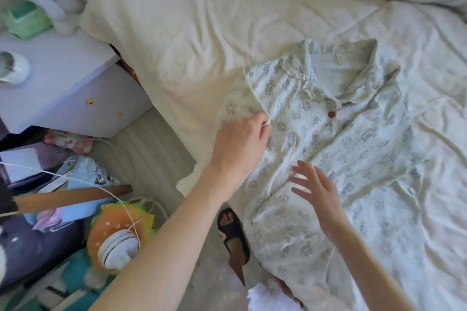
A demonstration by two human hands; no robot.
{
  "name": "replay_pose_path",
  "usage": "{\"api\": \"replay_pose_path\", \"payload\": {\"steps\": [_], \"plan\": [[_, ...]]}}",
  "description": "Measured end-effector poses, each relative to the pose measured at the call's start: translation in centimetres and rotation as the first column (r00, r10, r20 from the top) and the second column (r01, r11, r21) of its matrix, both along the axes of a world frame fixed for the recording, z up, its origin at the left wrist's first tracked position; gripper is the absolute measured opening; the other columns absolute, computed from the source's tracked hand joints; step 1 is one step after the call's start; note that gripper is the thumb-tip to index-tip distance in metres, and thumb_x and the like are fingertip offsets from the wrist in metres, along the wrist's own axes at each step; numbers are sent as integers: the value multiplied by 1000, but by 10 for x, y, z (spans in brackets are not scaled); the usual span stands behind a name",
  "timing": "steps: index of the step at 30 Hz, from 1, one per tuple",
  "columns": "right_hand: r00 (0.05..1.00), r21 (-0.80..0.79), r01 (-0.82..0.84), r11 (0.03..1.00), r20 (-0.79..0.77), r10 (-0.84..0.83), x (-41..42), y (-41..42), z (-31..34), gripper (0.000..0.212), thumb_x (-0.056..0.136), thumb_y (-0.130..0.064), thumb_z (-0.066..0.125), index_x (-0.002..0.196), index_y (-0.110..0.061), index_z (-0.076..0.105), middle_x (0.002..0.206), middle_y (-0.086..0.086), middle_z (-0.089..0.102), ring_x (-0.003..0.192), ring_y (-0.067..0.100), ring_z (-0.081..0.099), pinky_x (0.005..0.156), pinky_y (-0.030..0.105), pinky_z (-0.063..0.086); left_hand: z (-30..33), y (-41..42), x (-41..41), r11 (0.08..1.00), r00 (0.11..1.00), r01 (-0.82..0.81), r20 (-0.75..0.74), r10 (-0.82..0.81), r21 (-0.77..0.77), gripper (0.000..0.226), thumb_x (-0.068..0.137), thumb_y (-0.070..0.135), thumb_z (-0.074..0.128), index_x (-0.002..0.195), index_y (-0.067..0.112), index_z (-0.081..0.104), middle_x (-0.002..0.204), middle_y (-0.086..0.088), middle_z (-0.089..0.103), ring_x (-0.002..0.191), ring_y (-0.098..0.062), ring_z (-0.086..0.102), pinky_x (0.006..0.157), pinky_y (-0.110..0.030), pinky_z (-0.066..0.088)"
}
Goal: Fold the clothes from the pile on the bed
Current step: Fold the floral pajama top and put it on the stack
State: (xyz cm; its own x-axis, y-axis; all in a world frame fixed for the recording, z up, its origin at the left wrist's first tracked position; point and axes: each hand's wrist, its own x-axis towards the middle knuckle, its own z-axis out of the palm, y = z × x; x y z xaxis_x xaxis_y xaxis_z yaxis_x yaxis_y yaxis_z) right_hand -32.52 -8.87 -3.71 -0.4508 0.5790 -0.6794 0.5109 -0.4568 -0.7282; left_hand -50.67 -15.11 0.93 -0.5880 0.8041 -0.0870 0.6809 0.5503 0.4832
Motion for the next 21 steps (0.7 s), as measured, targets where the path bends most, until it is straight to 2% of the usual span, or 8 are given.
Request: {"api": "replay_pose_path", "payload": {"steps": [3, 6, 9, 12, 14, 16, 19, 21], "plan": [[982, -78, 190, 979, 24, -189, 44, 30, 1, 33, 98, -45, 39, 116, -24, 56, 117, -1, 64, 104, 14, 64, 93, 38, 49, 0, 41, 58, 976, 943, 217, 262, -208, -5, 44, 99, 29, 43, 141, 17, 38, 112, -4, 67, 84, -16, 66, 75, -29, 54], [970, -95, 229, 969, 107, -219, 81, 48, -11, 34, 98, -43, 41, 122, -21, 52, 120, 1, 61, 107, 16, 60, 95, 38, 46, -20, 47, 95, 968, 887, 252, 403, -225, -13, 52, 98, 26, 47, 146, 22, 29, 144, 0, 43, 128, -16, 43, 105, -29, 33], [974, -91, 131, 987, 195, -112, 98, 49, -28, 34, 98, -40, 44, 124, -19, 51, 119, 2, 58, 105, 17, 58, 91, 36, 47, -59, 14, 106, 995, 917, 44, 398, -6, -87, 48, 95, 17, 52, 141, 16, 37, 140, -2, 43, 129, -16, 40, 107, -27, 31], [966, -19, -76, 997, 247, 78, 94, 37, -46, 39, 96, -42, 48, 124, -16, 54, 108, -2, 61, 100, 16, 60, 80, 29, 50, -97, -31, 118, 958, 882, -175, 396, 255, -228, 45, 91, 13, 57, 135, 11, 44, 133, -6, 46, 127, -20, 42, 100, -18, 27], [956, 29, -155, 988, 257, 142, 83, 25, -54, 35, 95, -40, 48, 119, -16, 58, 92, -12, 60, 86, 5, 60, 65, 16, 44, -111, -48, 133, 916, 826, -247, 426, 369, -315, 58, 88, 17, 64, 140, 10, 37, 138, -8, 41, 131, -22, 37, 104, -22, 25], [954, 27, -191, 981, 240, 179, 72, 18, -58, 31, 96, -37, 48, 117, -17, 59, 90, -12, 61, 78, -1, 57, 60, 11, 39, -121, -49, 149, 894, 786, -308, 442, 432, -327, 75, 83, 20, 71, 145, 9, 29, 145, -10, 35, 136, -24, 30, 109, -29, 24], [973, -49, -127, 991, 188, 134, 71, 18, -57, 29, 97, -31, 46, 117, -16, 60, 104, 0, 66, 94, 14, 61, 78, 29, 51, -129, -31, 153, 810, 700, -496, 408, 587, -314, 85, 80, 27, 74, 147, 13, 24, 149, -11, 28, 140, -27, 22, 113, -38, 21], [981, -76, -57, 995, 181, 70, 85, 25, -52, 27, 97, -28, 46, 116, -14, 60, 105, 0, 66, 97, 16, 62, 88, 37, 52, -127, -19, 142, 727, 605, -569, 403, 687, -385, 71, 82, 30, 71, 141, 15, 35, 142, -11, 37, 134, -28, 29, 109, -42, 30]]}}
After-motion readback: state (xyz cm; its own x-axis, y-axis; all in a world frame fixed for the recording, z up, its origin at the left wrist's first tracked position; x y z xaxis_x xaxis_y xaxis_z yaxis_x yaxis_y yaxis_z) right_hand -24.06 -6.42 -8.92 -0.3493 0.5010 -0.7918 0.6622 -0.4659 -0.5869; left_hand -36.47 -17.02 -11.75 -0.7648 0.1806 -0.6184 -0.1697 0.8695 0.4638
